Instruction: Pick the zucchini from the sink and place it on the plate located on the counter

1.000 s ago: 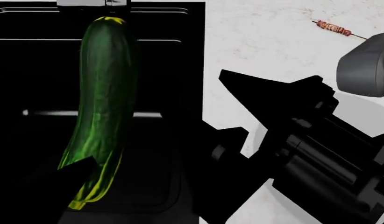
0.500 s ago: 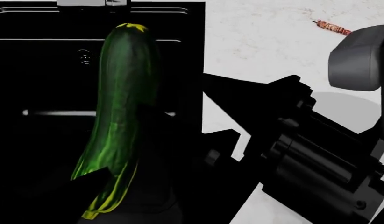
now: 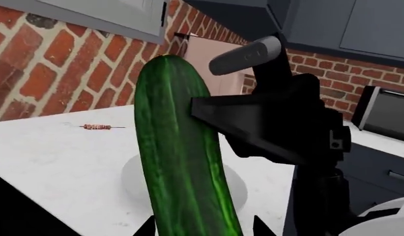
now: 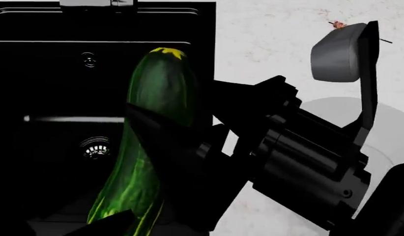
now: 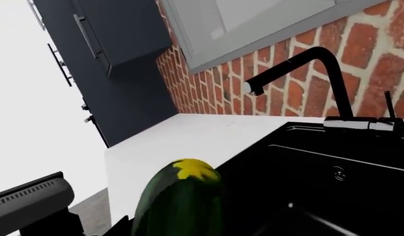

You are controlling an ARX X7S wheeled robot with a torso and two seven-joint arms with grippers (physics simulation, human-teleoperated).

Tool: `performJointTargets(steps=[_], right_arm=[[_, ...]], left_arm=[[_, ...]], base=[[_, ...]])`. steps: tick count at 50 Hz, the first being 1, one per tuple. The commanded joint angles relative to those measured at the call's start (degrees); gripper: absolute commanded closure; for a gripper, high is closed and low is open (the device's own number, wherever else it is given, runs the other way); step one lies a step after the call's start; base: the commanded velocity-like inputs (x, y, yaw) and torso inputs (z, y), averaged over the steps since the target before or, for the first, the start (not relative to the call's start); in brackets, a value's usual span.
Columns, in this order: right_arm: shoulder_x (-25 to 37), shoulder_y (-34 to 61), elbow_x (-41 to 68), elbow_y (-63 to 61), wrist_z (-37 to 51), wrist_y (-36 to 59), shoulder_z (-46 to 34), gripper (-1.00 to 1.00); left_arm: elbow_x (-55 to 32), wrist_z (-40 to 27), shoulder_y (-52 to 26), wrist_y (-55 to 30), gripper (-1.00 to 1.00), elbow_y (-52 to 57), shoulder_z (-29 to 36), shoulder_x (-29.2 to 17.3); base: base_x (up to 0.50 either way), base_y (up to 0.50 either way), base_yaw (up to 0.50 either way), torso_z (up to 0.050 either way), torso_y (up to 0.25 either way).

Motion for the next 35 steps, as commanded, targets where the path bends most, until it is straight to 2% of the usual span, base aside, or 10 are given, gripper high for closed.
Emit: performJointTargets(steps=[1, 5, 6, 25, 26, 35], right_arm=[[-1.0, 0.0, -3.1, 1.3, -3.1, -0.1, -1.9, -1.0], [-1.0, -0.2, -3.9, 1.6, -4.5, -0.3, -2.2, -1.0], [-1.0, -0.2, -3.5, 1.9, -4.4, -0.5, -2.0, 1.0], [0.5, -0.3, -0.4, 0.5, -2.7, -1.8, -1.9, 1.0], [0.7, -0.2, -0.5, 0.0, -2.6, -1.9, -1.8, 1.0], [2.4, 1.3, 2.6, -1.6, 3.2, -3.2, -1.7, 1.0]], left_arm=[[-6.2, -2.4, -0.6, 0.9, 1.0, 1.7, 1.8, -0.2], [-6.7, -2.7, -0.6, 1.2, 1.0, 2.0, 2.1, -0.5], [-6.6, -2.6, -0.6, 1.2, 1.0, 2.0, 2.1, -0.5], [-4.1, -1.0, -0.6, 2.1, 1.0, 0.9, 3.1, -0.8], [-3.7, -0.9, -0.5, 2.2, -1.0, 0.8, 3.0, -0.8], [-1.3, 0.4, 1.2, 3.5, -1.0, 0.3, 0.8, -2.0]], base=[[0.0, 0.0, 0.0, 0.0, 0.0], [0.0, 0.0, 0.0, 0.0, 0.003], [0.0, 0.0, 0.0, 0.0, 0.0], [0.0, 0.0, 0.0, 0.0, 0.0], [0.0, 0.0, 0.0, 0.0, 0.0], [0.0, 0.0, 0.0, 0.001, 0.0]])
